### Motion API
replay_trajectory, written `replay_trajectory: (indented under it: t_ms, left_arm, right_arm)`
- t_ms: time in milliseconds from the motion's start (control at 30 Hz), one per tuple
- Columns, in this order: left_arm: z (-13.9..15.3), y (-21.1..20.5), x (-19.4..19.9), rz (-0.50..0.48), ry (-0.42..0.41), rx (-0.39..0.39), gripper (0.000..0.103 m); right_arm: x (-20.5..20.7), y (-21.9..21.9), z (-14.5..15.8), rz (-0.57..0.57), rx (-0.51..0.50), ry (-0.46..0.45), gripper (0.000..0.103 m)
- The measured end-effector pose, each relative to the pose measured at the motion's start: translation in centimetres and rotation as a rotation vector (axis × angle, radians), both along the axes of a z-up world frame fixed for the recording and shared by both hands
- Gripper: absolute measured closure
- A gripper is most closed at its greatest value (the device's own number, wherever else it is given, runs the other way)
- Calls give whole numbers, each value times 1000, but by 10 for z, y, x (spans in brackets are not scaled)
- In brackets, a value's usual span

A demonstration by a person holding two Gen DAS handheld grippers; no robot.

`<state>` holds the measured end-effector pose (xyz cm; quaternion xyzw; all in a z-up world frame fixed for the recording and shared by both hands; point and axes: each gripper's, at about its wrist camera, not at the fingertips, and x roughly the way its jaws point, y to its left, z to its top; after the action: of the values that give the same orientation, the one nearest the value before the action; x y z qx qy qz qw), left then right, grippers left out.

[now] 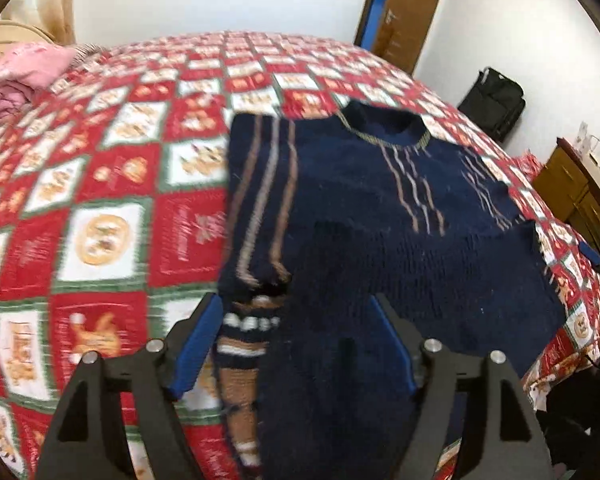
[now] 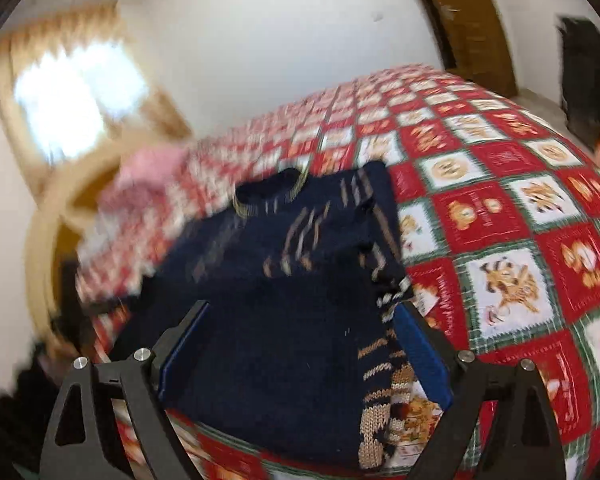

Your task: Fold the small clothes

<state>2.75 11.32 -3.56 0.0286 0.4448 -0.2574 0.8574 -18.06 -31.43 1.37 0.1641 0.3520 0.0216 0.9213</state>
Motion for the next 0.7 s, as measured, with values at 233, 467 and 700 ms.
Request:
replay_trajectory:
  t_ms: [233,467,700]
  left_arm:
    - [-11,-27,-3,-33,-10,42,26]
    - [-20,-32,-5,-30,-16,84,23]
    - [-17,-28,-3,-2,50,39,22]
  right_arm:
    - [55,13,-45,-2,-154,127,22]
    - [65,34,-65,12,-283,194,39]
    - [61,23,-61,42,-120,200,81]
